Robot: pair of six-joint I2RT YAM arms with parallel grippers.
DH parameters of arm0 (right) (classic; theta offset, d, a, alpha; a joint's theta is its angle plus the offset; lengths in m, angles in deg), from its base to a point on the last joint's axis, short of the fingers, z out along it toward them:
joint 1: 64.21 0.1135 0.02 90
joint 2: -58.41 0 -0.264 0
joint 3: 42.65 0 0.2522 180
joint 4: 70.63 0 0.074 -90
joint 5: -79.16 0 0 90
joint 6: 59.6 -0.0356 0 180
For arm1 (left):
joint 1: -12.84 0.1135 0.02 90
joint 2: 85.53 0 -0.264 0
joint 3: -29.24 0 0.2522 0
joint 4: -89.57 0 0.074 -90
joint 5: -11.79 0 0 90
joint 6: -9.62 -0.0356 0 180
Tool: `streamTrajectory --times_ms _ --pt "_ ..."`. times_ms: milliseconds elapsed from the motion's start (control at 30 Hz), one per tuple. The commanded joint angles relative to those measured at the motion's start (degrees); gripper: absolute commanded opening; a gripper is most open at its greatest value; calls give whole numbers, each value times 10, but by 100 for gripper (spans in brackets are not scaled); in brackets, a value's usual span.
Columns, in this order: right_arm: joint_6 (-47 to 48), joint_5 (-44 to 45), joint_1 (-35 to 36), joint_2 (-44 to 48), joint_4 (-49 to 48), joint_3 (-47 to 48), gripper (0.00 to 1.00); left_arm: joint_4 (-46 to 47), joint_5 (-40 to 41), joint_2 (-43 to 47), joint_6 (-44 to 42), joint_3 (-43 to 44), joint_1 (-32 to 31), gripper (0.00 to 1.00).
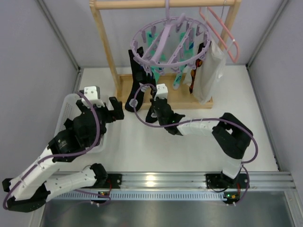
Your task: Remove the socks clipped to the hanger
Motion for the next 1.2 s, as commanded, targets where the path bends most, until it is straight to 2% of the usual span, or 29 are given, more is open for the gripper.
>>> streamTrajectory --times_ms 0,167,300,400,500,833,967,1167 --pt "7 -48 20 81 -33 -26 4 24 -59 -28 59 79 2 98" --pt "-12 -84 41 145 -29 -88 2 23 -95 -160 53 187 2 98" --pt "-30 -106 50 181 -31 -124 0 22 -83 -251 31 303 2 98" --pt "-55 -101 59 212 -31 -149 0 22 -72 -314 15 358 2 98" --pt "-71 -111 67 218 -25 -157 0 23 -52 -356 6 387 2 98" --pt "-83 -117 88 231 -22 -158 0 36 -92 -411 21 404 17 97" --pt "-77 -118 97 224 -16 -145 0 38 -138 -430 20 416 47 87" --pt "-68 -113 107 214 -9 -131 0 39 -139 -450 8 436 51 75"
